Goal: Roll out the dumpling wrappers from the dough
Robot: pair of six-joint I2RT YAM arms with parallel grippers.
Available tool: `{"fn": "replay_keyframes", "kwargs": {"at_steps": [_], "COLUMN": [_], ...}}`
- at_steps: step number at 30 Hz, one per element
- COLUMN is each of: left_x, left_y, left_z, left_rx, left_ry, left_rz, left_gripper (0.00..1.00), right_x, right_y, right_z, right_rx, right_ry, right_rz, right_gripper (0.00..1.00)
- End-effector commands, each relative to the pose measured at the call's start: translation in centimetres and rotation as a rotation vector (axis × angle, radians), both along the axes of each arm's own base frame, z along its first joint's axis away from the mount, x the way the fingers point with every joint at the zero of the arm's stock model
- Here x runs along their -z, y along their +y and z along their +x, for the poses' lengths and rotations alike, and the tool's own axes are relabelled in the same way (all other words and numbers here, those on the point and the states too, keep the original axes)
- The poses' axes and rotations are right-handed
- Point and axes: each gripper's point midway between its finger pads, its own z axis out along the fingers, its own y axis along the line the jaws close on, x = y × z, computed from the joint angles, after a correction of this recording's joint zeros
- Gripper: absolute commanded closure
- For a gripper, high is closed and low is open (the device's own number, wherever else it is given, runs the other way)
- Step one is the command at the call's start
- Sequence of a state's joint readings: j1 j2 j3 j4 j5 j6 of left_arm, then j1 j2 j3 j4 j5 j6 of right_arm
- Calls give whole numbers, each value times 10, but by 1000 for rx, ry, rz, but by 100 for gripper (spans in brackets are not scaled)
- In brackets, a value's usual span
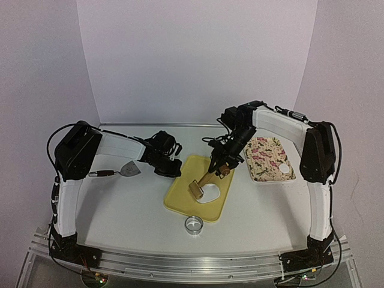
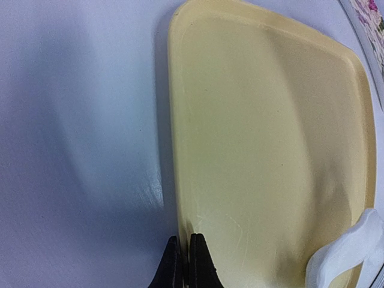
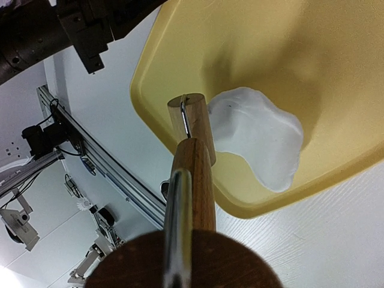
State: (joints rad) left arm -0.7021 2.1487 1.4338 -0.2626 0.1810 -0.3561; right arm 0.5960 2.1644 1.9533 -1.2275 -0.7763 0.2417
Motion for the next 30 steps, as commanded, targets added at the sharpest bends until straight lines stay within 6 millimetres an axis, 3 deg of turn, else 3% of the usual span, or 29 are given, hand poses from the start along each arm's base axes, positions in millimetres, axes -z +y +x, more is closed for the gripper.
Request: {"fn": "replay_keyframes", "kwargs": {"at_steps": [1, 23, 30], "left_x": [42, 49, 52], "left_y": [18, 20, 19], "left_z": [-17, -18, -19], "left_rx": [6, 7, 5], "left_ry": [83, 93, 100], "left_rz": [115, 128, 126], "left_gripper": [100, 100, 100], "right_x": [-2, 82, 103], "right_y": [10, -47, -52], "right_z": [3, -14, -23], "right_rx": [-10, -8, -16], "right_ry": [-26, 46, 89], "right_rz": [16, -338, -378], "right_gripper": [100, 100, 100]}}
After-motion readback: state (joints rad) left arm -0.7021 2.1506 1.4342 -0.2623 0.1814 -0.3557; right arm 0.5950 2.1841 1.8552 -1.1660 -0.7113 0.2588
